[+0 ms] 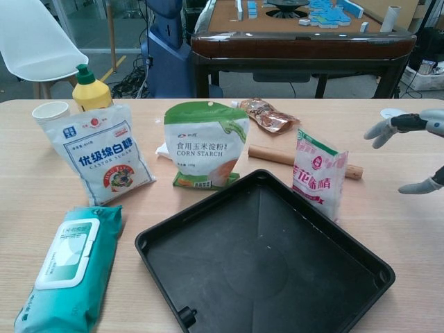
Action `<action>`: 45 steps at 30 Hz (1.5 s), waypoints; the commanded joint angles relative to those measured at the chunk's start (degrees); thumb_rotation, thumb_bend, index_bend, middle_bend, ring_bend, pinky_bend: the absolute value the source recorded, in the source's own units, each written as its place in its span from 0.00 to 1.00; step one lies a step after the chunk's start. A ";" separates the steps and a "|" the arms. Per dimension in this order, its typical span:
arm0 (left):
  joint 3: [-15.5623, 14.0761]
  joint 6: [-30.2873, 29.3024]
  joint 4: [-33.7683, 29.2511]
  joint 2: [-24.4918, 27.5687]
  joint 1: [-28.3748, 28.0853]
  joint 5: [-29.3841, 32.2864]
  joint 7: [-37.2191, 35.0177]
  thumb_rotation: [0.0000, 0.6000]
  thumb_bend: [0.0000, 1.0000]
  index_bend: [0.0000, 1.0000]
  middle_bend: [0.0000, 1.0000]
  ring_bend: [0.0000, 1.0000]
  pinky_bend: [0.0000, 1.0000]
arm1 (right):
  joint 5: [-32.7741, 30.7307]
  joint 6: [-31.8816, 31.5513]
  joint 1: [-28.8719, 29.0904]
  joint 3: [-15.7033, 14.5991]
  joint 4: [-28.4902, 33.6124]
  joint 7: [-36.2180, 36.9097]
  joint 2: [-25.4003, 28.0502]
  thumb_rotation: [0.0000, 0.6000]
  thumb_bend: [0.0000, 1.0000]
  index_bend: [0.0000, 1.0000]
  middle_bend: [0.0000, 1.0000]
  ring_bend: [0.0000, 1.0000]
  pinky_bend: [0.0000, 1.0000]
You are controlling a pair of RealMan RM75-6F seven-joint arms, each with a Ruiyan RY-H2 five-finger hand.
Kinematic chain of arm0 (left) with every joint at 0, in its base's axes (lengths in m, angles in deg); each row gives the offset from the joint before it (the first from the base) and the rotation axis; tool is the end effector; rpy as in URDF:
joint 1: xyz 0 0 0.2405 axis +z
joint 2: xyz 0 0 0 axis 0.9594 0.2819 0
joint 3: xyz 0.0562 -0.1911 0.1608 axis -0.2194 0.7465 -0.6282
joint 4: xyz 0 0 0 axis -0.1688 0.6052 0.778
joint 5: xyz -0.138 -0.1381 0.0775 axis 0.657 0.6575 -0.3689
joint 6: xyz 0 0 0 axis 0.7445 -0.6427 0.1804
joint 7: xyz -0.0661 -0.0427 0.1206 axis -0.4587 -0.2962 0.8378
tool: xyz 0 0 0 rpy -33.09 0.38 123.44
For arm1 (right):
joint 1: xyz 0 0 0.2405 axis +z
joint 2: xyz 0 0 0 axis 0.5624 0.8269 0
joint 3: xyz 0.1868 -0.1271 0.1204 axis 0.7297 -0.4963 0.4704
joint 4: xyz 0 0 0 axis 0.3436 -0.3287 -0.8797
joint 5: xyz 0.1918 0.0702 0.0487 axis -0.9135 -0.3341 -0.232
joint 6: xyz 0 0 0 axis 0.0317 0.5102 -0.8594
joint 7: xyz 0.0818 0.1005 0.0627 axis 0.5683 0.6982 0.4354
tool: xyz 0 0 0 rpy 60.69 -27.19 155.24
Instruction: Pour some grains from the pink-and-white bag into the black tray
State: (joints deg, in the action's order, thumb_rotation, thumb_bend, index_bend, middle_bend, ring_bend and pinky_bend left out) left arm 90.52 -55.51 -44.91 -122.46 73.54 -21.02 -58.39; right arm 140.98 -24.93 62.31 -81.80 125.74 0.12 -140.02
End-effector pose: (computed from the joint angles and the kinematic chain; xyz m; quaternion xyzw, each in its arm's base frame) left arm -0.2762 0.1480 0.1223 -0.5702 -0.3859 -0.4039 0.6023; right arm -0.2808 -0.3055 0.0494 0.7226 -0.4322 0.3531 0.4079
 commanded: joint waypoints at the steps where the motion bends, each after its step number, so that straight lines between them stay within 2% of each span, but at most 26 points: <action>1: -0.04 -0.13 -0.13 0.06 0.12 -0.05 0.21 1.00 0.28 0.16 0.09 0.07 0.07 | 0.98 1.07 1.85 -0.15 -3.55 3.02 -3.15 1.00 0.00 0.20 0.25 0.08 0.11; 7: -0.12 -0.44 -0.56 0.34 0.53 0.08 0.85 1.00 0.28 0.16 0.09 0.07 0.07 | 2.29 1.70 4.02 -1.06 -11.56 8.64 -8.90 1.00 0.00 0.20 0.25 0.08 0.11; 12: -0.12 -0.21 -0.84 0.34 0.53 0.18 1.36 1.00 0.28 0.16 0.09 0.07 0.07 | 2.26 2.58 5.35 -1.40 -15.21 10.98 -11.81 1.00 0.00 0.20 0.24 0.08 0.11; 22: -0.10 0.14 -0.98 0.22 0.56 0.44 1.96 1.00 0.28 0.16 0.09 0.07 0.07 | 3.60 0.88 6.45 -2.94 -22.27 20.27 -17.13 1.00 0.00 0.21 0.22 0.06 0.10; 37: -0.02 0.57 -0.90 -0.04 0.52 0.69 2.15 1.00 0.28 0.16 0.09 0.07 0.07 | 4.37 0.13 7.82 -4.39 -27.44 23.52 -20.96 1.00 0.00 0.22 0.22 0.06 0.10; 45: 0.00 0.87 -0.54 -0.17 0.48 0.94 1.88 1.00 0.28 0.16 0.09 0.07 0.07 | 5.39 -0.58 8.50 -5.60 -31.92 27.84 -23.95 1.00 0.01 0.23 0.23 0.06 0.10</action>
State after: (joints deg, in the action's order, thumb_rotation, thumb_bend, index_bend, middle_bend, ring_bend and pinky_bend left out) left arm 90.52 -54.64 -45.46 -122.62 74.02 -20.09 -56.51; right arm 146.02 -25.22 70.63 -87.03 94.70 27.07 -163.32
